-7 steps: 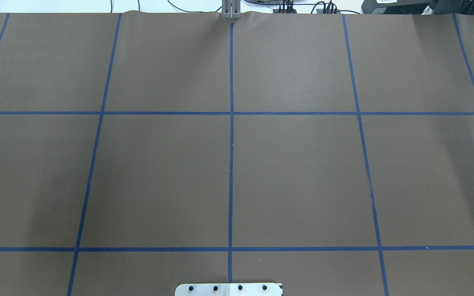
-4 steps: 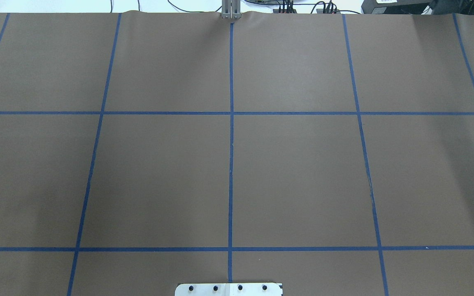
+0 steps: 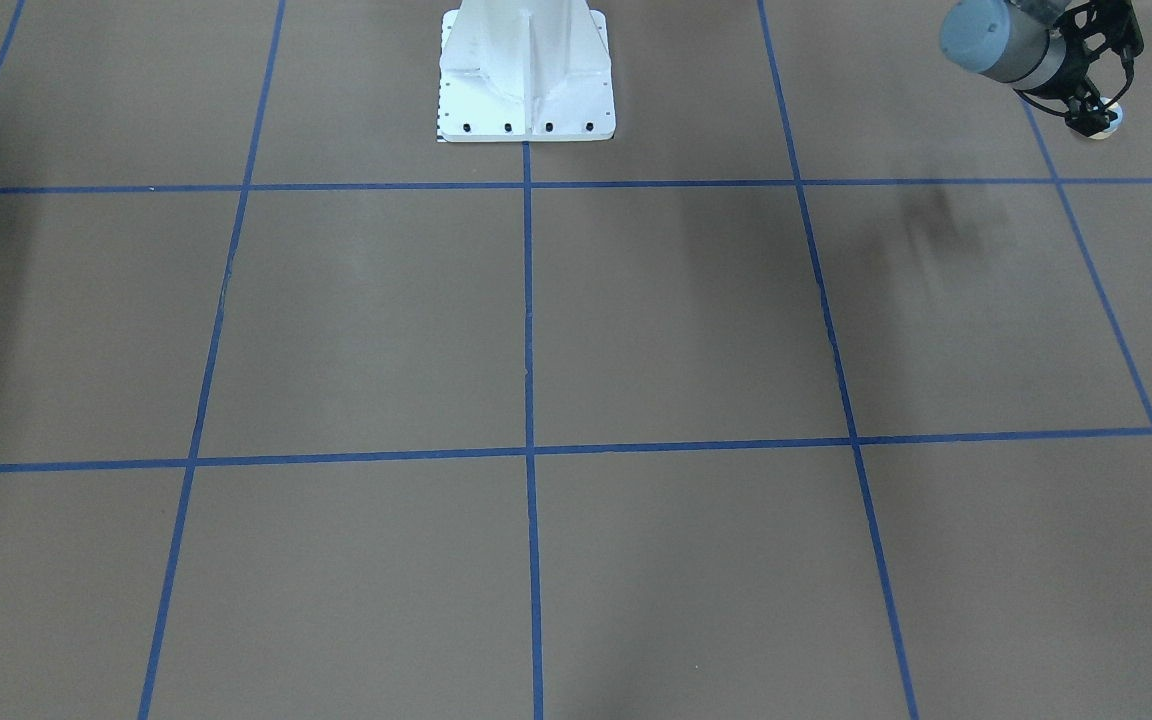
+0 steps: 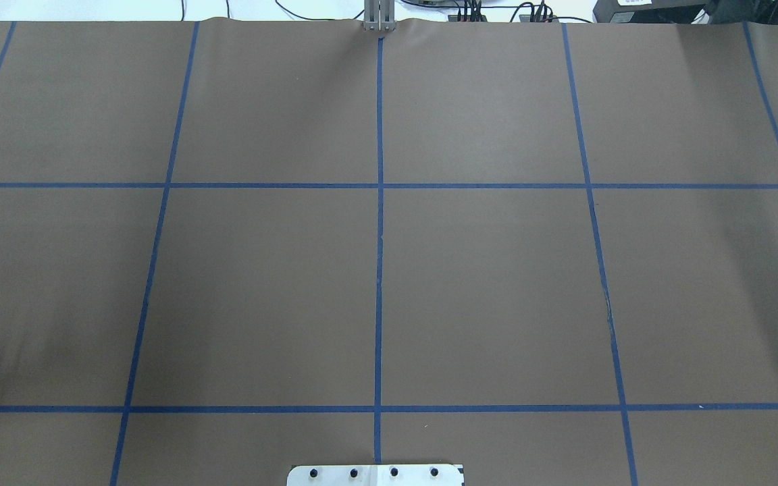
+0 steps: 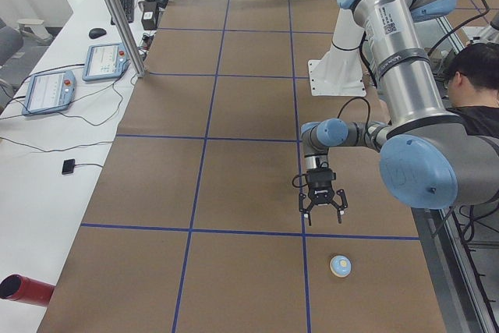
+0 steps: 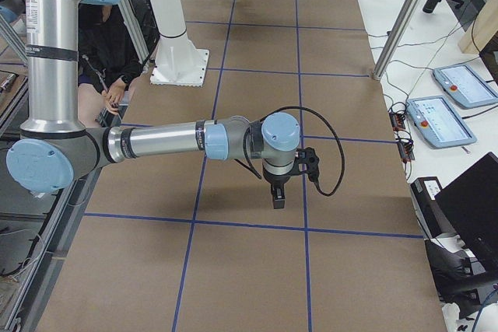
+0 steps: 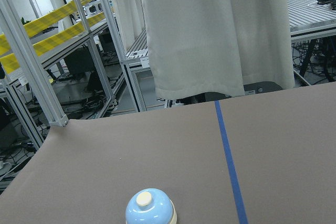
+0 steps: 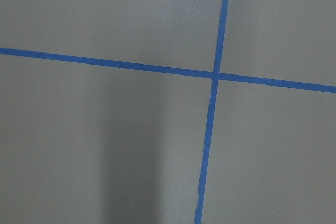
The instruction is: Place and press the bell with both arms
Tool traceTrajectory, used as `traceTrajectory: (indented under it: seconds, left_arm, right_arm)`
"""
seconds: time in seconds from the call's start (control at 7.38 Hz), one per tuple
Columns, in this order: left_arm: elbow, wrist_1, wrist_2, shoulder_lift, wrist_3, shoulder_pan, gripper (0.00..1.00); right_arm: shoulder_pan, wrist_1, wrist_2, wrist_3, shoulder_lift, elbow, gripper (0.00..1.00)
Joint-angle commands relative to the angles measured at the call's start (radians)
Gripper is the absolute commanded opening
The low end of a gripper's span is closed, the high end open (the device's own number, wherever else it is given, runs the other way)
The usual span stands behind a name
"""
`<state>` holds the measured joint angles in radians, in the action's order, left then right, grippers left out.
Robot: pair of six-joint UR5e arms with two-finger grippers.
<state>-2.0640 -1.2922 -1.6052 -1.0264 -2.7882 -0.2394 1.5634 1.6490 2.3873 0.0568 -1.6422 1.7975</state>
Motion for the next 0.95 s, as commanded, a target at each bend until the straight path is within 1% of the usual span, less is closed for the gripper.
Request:
traceTrajectory:
  seconds: [0.0,0.27,0.81]
  left_arm:
    - [0.112,-0.125,0.008,0.014,-0.036,0.038,1.0]
    - [0.122,-0.139,0.007,0.014,-0.108,0.109,1.0]
    - [0.146,-0.151,-0.001,0.014,-0.217,0.201,1.0]
  right_arm:
    - [0.001,0.0,-0.002,0.0,0.001,0.008,1.0]
    - [0.001,0.0,0.001,0.0,-0.002,0.008,1.0]
    - [0.001,0.0,-0.003,0.001,-0.002,0.008,1.0]
